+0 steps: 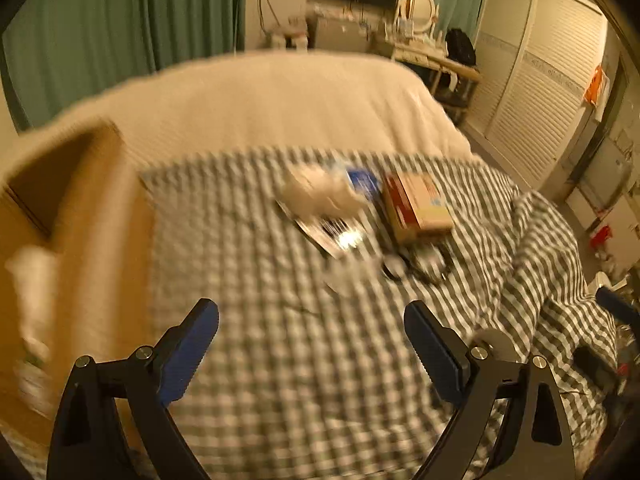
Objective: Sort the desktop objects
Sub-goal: 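Grasp paper tape roll rim with right tool while left tool reaches bed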
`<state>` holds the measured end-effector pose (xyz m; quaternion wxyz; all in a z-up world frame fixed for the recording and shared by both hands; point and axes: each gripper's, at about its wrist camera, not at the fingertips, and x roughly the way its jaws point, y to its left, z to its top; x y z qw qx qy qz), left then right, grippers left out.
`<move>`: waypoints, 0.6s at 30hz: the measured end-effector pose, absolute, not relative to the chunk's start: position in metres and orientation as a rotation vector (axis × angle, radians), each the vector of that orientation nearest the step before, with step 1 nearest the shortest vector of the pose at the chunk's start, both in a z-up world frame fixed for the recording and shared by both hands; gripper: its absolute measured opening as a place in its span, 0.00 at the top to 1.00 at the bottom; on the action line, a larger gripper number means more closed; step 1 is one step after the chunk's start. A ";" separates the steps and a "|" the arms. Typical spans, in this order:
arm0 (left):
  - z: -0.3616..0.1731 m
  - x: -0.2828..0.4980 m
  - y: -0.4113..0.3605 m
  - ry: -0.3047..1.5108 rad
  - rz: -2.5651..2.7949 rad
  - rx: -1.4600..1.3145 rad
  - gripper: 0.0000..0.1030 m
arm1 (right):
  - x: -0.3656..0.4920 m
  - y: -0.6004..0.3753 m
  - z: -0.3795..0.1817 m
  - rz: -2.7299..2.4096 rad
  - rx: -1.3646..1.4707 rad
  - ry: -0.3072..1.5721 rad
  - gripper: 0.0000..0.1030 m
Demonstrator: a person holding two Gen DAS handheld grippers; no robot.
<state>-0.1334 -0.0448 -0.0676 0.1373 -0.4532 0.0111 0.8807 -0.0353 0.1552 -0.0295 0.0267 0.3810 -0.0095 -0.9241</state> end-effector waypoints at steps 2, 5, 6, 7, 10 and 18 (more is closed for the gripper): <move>-0.092 -0.132 -0.037 -0.002 2.542 -1.334 0.06 | -0.031 0.154 -0.049 -2.831 1.169 0.031 0.07; -0.119 -0.128 -0.031 0.003 2.548 -1.329 0.06 | -0.027 0.156 -0.082 -2.811 1.214 0.040 0.07; -0.126 -0.128 -0.027 0.021 2.551 -1.340 0.06 | -0.027 0.161 -0.098 -2.790 1.270 -0.013 0.07; -0.134 -0.129 -0.023 0.046 2.546 -1.358 0.06 | -0.029 0.164 -0.107 -2.771 1.317 -0.058 0.07; -0.142 -0.129 -0.015 0.140 2.535 -1.366 0.06 | -0.030 0.167 -0.115 -2.757 1.364 -0.111 0.06; -0.148 -0.129 -0.007 0.219 2.530 -1.339 0.06 | -0.045 0.162 -0.141 -2.684 1.511 -0.124 0.03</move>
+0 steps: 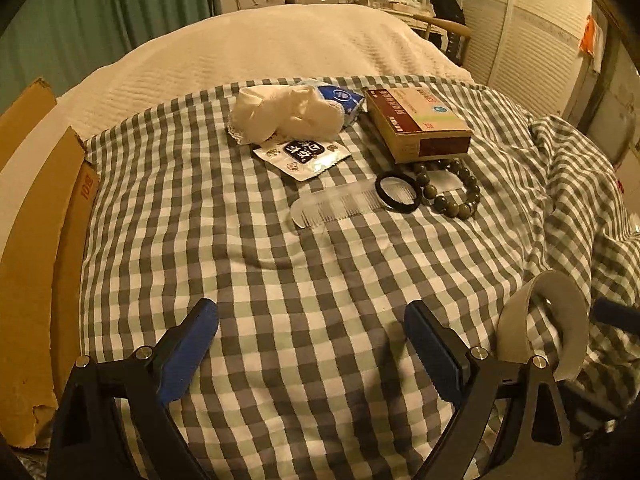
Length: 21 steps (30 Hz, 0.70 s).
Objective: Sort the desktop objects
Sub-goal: 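Grasp paper tape roll rim with right tool while left tool reaches bed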
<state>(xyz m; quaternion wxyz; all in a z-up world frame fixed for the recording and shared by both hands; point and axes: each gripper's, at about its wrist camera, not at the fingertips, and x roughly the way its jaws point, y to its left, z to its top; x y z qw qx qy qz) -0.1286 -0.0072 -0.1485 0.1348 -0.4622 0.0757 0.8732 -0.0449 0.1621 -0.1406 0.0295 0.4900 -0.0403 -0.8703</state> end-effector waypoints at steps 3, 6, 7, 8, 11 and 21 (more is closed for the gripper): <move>-0.147 -0.131 -0.012 0.180 2.546 -1.347 0.06 | -0.051 0.156 -0.151 -2.657 1.558 -0.116 0.03; -0.147 -0.134 -0.015 0.150 2.563 -1.344 0.06 | -0.062 0.150 -0.161 -2.644 1.614 -0.086 0.04; -0.147 -0.135 -0.016 0.142 2.564 -1.346 0.06 | -0.067 0.150 -0.166 -2.638 1.633 -0.083 0.04; -0.146 -0.136 -0.016 0.132 2.571 -1.343 0.06 | -0.070 0.150 -0.168 -2.633 1.634 -0.096 0.06; -0.145 -0.142 -0.015 0.094 2.563 -1.341 0.06 | -0.076 0.157 -0.164 -2.612 1.604 -0.171 0.17; -0.141 -0.176 0.029 0.135 2.554 -1.265 0.06 | -0.094 0.208 -0.114 -2.773 1.436 -0.084 0.17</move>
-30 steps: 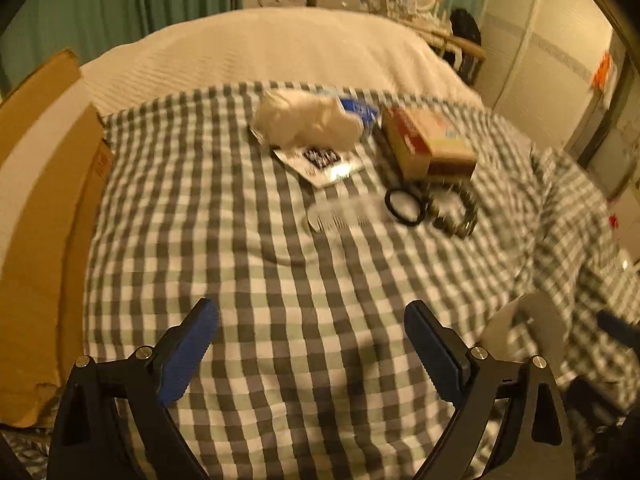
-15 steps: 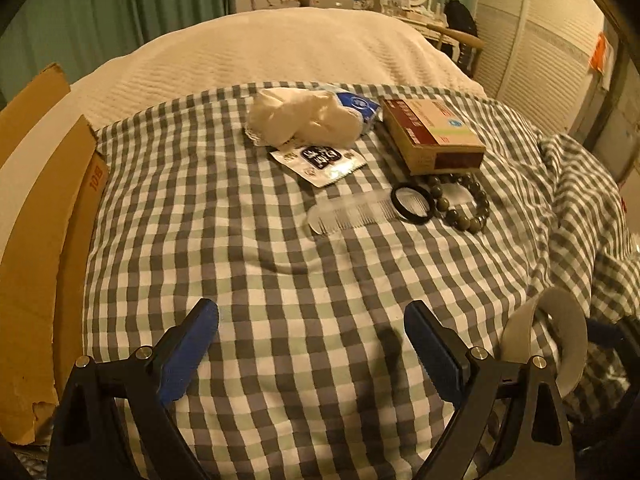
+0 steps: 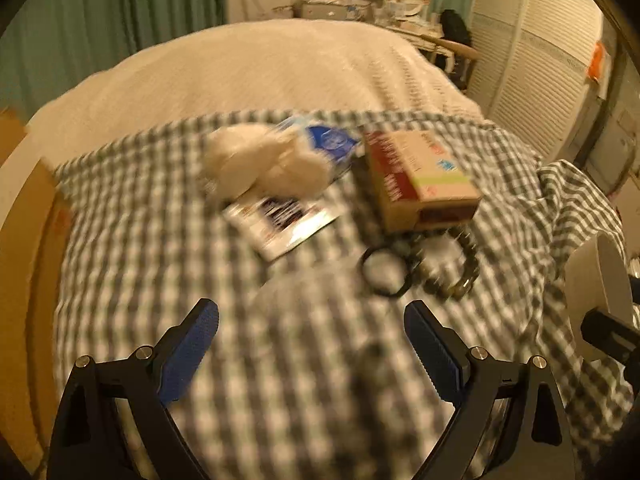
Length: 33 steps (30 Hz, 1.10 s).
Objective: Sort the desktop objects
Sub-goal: 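Grasp paper tape roll rim with right tool while left tool reaches bed, then grasp black hair tie with left tool while right tool carries tape roll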
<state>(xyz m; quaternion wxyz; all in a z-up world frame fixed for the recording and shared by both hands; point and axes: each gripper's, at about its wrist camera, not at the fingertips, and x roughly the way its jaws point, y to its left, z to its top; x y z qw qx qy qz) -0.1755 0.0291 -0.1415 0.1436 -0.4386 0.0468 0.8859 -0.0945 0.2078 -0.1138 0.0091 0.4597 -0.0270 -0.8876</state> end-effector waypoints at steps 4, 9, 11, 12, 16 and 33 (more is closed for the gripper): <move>-0.149 -0.183 0.062 0.291 2.545 -1.180 0.07 | -0.103 0.223 -0.112 -2.779 1.427 -0.095 0.17; -0.162 -0.187 0.086 0.442 2.503 -1.146 0.25 | -0.098 0.245 -0.119 -2.715 1.471 -0.262 0.17; -0.166 -0.190 0.087 0.447 2.492 -1.174 0.39 | -0.098 0.249 -0.121 -2.711 1.481 -0.293 0.17; -0.166 -0.189 0.087 0.448 2.480 -1.171 0.43 | -0.097 0.249 -0.121 -2.713 1.481 -0.298 0.17; -0.163 -0.181 0.093 0.476 2.416 -1.151 0.93 | -0.096 0.247 -0.119 -2.719 1.472 -0.292 0.17; -0.082 -0.133 0.020 0.249 2.407 -1.108 0.94 | -0.043 0.216 -0.090 -2.760 1.352 -0.393 0.17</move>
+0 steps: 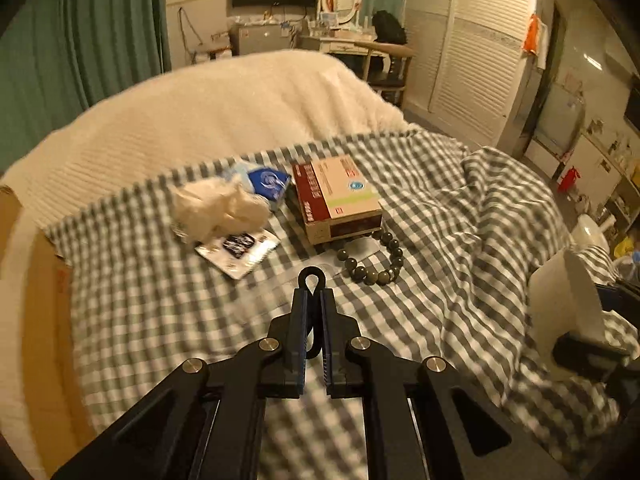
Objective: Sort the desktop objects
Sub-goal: 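Grasp black hair tie with left tool while right tool carries tape roll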
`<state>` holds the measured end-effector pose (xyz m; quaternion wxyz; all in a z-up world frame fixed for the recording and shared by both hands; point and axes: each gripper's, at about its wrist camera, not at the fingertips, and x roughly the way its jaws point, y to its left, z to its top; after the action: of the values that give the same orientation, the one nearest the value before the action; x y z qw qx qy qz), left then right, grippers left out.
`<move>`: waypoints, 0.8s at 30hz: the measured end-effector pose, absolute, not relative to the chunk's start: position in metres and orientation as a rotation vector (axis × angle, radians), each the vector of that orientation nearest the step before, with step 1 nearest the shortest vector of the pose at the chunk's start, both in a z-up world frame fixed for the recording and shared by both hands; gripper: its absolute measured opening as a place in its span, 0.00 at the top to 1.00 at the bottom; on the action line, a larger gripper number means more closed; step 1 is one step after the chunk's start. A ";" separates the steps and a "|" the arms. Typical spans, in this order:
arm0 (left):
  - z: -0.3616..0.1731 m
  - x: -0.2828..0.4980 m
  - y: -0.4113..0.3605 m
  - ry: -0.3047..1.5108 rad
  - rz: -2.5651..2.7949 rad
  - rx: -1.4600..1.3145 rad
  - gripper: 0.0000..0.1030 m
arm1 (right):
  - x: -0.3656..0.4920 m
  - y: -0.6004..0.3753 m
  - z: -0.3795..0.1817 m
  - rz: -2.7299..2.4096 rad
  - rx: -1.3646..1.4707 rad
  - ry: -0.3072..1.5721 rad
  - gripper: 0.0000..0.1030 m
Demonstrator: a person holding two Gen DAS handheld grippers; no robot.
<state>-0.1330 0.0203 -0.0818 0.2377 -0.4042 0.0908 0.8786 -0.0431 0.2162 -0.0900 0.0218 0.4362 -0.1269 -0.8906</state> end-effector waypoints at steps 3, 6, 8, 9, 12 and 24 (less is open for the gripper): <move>-0.057 -0.124 -0.002 0.266 2.425 -1.068 0.94 | -0.033 0.190 -0.074 -2.747 1.349 -0.301 0.17; -0.029 -0.121 -0.032 0.278 2.465 -1.037 0.94 | -0.028 0.168 -0.050 -2.742 1.319 -0.284 0.17; -0.014 -0.121 -0.051 0.271 2.471 -1.024 0.94 | -0.028 0.151 -0.032 -2.747 1.291 -0.248 0.17; -0.006 -0.121 -0.062 0.269 2.477 -1.021 0.94 | -0.028 0.136 -0.017 -2.747 1.266 -0.211 0.17; 0.020 -0.122 -0.103 0.288 2.547 -0.999 0.94 | -0.028 0.093 0.017 -2.733 1.179 -0.119 0.17; 0.037 -0.151 -0.267 0.282 2.795 -1.108 0.94 | -0.078 -0.105 0.058 -2.455 1.051 -0.052 0.17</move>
<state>-0.1508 -0.2670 0.0367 0.0609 -0.3662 0.0933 0.9238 -0.0776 -0.1054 0.0584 0.2330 0.3827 -0.0188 -0.8938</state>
